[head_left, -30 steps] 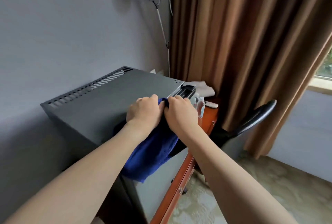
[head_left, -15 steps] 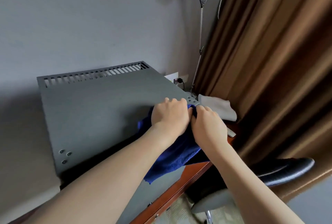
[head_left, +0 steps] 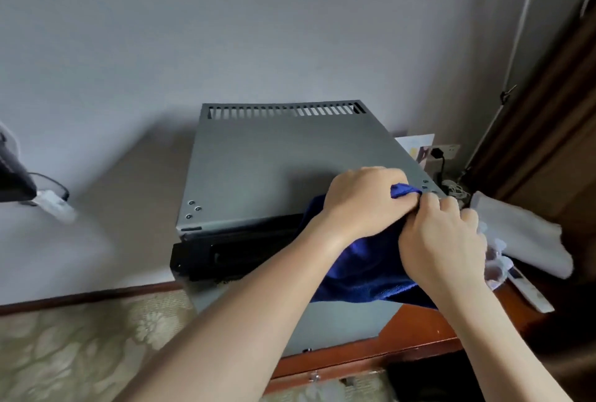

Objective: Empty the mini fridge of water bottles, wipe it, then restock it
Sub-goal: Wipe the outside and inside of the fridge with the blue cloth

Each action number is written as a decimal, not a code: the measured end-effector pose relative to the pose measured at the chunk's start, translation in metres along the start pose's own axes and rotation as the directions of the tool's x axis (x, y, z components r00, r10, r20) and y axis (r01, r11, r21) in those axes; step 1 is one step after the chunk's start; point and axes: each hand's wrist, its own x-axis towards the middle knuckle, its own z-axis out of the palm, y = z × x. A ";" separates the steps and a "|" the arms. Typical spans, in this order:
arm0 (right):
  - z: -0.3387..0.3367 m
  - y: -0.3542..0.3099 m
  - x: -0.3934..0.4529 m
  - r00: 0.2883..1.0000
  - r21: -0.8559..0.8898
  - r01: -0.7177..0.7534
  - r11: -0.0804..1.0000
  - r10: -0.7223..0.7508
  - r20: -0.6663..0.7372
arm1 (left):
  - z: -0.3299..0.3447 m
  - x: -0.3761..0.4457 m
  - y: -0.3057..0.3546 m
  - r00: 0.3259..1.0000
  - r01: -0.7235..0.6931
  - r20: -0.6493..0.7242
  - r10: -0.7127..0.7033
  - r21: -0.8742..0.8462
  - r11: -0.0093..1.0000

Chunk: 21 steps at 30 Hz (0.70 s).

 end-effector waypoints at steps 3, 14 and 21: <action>0.000 -0.004 -0.005 1.000 0.097 0.029 0.995 -0.030 0.009 | -0.025 -0.026 -0.008 0.995 0.077 -0.055 -0.081 -0.071 0.995; 0.008 -0.023 0.002 0.894 0.089 0.448 0.890 -0.449 -0.011 | -0.035 -0.166 -0.066 0.670 0.600 -0.644 -0.369 0.178 0.780; -0.001 -0.041 -0.007 0.869 0.075 0.485 0.871 -0.490 0.068 | -0.043 -0.161 -0.074 0.730 0.620 -0.538 -0.421 0.262 0.740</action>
